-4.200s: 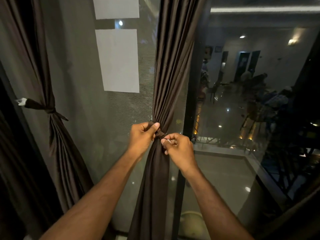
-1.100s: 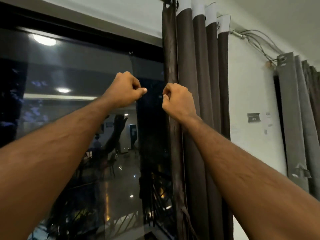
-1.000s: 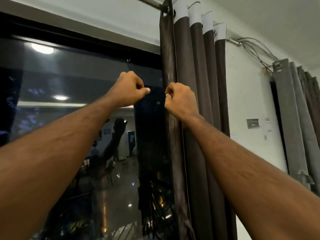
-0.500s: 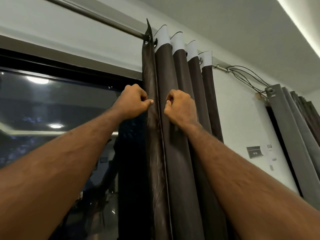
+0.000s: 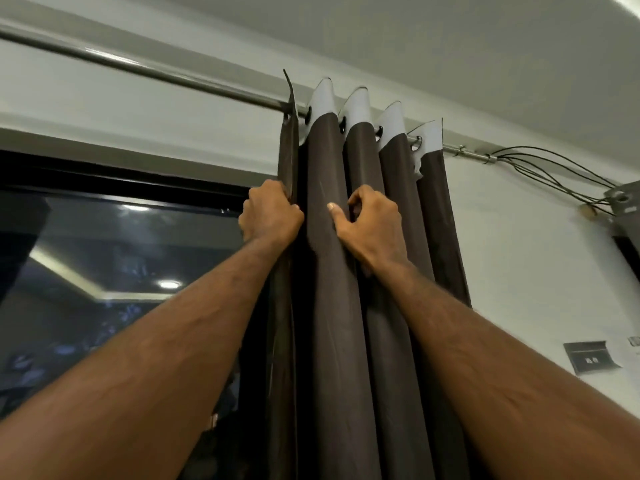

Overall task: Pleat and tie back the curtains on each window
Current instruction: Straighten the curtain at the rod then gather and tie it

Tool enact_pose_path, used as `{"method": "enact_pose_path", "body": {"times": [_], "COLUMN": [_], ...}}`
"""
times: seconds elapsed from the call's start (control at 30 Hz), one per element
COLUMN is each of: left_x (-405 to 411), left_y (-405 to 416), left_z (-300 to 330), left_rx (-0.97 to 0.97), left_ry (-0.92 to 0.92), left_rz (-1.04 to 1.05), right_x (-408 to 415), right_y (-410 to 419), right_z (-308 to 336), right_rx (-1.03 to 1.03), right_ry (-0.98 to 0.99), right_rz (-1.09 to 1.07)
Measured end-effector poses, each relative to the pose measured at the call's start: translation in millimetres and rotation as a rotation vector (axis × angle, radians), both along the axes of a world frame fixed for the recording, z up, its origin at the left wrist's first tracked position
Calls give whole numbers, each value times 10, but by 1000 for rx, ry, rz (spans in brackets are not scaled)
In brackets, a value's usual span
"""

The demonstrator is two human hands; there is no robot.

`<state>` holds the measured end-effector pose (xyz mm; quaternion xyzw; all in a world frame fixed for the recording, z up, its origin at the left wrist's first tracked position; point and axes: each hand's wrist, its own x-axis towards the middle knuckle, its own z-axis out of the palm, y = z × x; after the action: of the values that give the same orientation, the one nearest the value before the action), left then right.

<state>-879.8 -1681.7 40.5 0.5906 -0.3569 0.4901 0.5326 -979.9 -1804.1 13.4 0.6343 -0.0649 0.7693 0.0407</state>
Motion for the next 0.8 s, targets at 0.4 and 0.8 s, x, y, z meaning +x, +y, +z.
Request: {"method": "enact_pose_path", "body": {"times": [0.4,0.8], "left_x": [851,836], "left_y": [1122,1502], "left_z": [94,129], "left_rx": [-81,-40], "left_ry": [63,-88], "left_rz": [-16,-113], "right_x": [174,828], "right_y": [510,1571], "right_z": [400,333], "right_rx": [355,219], "right_ry": [129,268], "right_rz": [192,416]}}
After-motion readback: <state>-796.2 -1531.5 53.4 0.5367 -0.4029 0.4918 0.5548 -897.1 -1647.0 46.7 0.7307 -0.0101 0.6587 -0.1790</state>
